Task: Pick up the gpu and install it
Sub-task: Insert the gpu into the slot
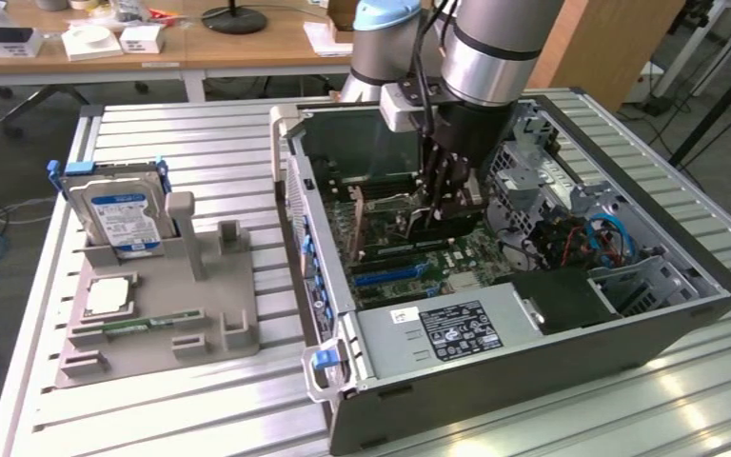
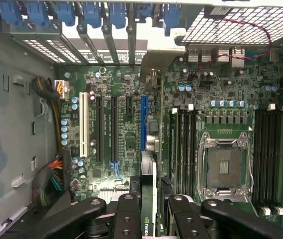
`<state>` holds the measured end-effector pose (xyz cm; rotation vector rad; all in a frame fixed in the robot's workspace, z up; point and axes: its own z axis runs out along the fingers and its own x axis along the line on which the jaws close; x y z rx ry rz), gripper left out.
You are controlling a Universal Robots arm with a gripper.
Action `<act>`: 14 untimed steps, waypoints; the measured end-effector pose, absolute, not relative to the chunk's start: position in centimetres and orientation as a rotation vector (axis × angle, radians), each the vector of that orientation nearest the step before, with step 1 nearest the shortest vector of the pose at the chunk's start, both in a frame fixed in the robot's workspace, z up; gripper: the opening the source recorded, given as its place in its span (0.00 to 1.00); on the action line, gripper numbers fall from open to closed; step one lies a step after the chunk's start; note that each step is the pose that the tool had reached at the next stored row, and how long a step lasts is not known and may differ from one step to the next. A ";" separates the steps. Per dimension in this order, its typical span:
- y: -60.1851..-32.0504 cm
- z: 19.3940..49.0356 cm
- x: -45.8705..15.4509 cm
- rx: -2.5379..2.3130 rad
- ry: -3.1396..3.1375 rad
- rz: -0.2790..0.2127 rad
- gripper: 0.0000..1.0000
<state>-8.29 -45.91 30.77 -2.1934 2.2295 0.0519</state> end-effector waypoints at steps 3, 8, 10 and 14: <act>-45.9 30.6 -8.3 -2.193 2.229 0.051 0.26; -46.0 30.5 -8.3 -2.193 2.229 0.050 0.26; -46.0 30.4 -8.3 -2.193 2.229 0.051 0.26; -46.0 30.1 -8.3 -2.193 2.229 0.050 0.26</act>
